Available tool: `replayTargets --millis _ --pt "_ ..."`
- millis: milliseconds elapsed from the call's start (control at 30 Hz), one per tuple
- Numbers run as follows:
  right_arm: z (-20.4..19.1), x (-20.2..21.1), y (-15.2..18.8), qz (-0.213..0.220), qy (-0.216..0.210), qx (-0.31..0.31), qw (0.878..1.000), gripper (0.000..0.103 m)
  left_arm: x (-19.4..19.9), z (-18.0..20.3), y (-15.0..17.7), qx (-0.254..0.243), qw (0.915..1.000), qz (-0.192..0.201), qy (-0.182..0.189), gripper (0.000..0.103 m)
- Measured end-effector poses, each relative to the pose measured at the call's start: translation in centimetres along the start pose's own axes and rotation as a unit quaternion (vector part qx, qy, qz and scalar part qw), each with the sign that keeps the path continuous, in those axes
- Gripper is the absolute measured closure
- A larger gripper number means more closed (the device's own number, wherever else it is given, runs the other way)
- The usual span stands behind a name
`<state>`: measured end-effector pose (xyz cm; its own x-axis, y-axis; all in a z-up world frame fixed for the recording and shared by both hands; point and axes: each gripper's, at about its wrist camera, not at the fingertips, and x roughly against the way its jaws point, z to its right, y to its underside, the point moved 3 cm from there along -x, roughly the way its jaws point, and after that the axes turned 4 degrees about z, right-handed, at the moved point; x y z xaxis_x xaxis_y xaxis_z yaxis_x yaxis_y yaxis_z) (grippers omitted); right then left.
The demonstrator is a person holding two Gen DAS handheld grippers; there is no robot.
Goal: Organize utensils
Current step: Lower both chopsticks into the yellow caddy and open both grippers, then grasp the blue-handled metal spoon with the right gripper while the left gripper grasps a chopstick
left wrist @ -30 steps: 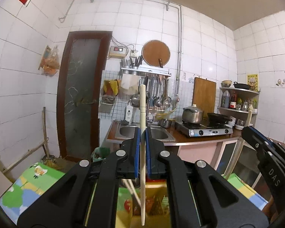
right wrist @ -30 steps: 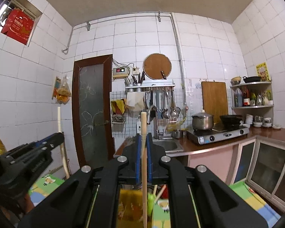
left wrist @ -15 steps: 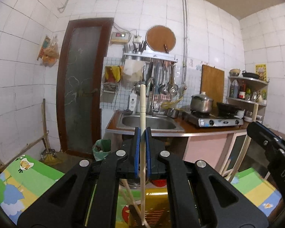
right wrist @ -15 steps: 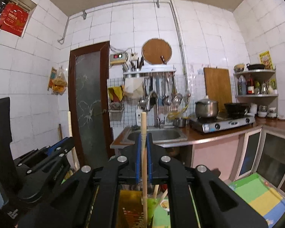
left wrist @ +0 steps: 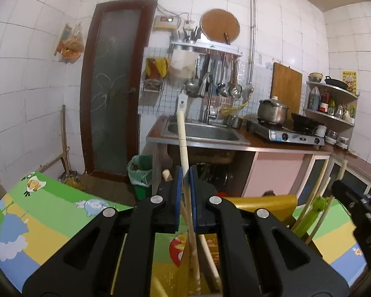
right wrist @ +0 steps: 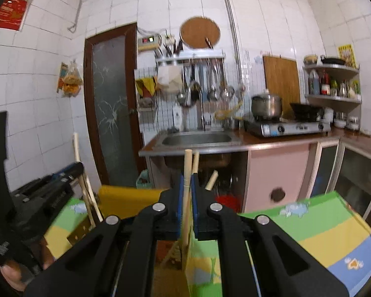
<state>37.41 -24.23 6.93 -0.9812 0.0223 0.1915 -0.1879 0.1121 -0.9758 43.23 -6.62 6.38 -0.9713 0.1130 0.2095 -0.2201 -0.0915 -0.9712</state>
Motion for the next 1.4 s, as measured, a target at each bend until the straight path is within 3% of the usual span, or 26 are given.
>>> replayTargets --millis 33,100,167,200,267,433,633,833,1000,1167,1233,1400 --pt "0.1 -0.1 0.1 -0.007 0.002 0.001 1.000 0.096 0.3 -0.1 -0.2 -0.001 1.0000 -0.003 -0.001 0.096" --pt "0.0 -0.2 0.1 -0.020 0.012 0.006 1.000 0.096 1.5 -0.4 -0.9 -0.006 0.9999 -0.006 -0.007 0.082" --pt "0.0 -0.1 -0.2 -0.034 0.026 0.012 0.999 0.090 2.9 -1.0 -1.6 -0.004 0.9999 -0.004 -0.012 0.039" --pt "0.0 -0.1 -0.3 -0.042 0.030 0.015 0.999 0.083 3.8 -1.3 -2.0 -0.003 0.9999 0.001 -0.015 0.032" --pt "0.2 0.4 -0.6 -0.049 0.039 0.014 0.998 0.042 5.8 -2.1 -2.9 -0.007 0.9998 0.006 -0.020 0.024" --pt "-0.2 2.7 -1.6 -0.056 0.054 0.020 0.997 0.041 9.9 -4.4 -3.7 -0.020 0.9991 -0.016 -0.033 0.008" --pt "-2.1 7.4 0.1 -0.083 0.038 0.029 0.995 0.034 14.2 -8.2 -1.2 -0.005 0.9972 -0.054 -0.052 0.005" --pt "-4.1 11.1 7.6 -0.147 0.013 0.032 0.989 0.034 15.8 -10.8 5.2 -0.005 0.9887 -0.126 -0.080 0.005" --pt "-5.8 12.3 13.8 -0.212 -0.004 0.057 0.976 0.034 16.9 -12.0 9.9 -0.015 0.9800 -0.180 -0.084 0.005" --pt "-6.9 12.9 16.5 -0.246 -0.020 0.062 0.967 0.035 17.1 -12.0 13.9 -0.029 0.9709 -0.224 -0.080 0.005" --pt "-7.4 12.9 17.0 -0.259 -0.026 0.063 0.964 0.036 16.8 -12.2 15.2 -0.033 0.9672 -0.239 -0.081 0.005" --pt "-8.8 12.3 18.2 -0.292 -0.038 0.073 0.953 0.050 16.2 -12.4 16.7 -0.033 0.9615 -0.260 -0.083 0.005"
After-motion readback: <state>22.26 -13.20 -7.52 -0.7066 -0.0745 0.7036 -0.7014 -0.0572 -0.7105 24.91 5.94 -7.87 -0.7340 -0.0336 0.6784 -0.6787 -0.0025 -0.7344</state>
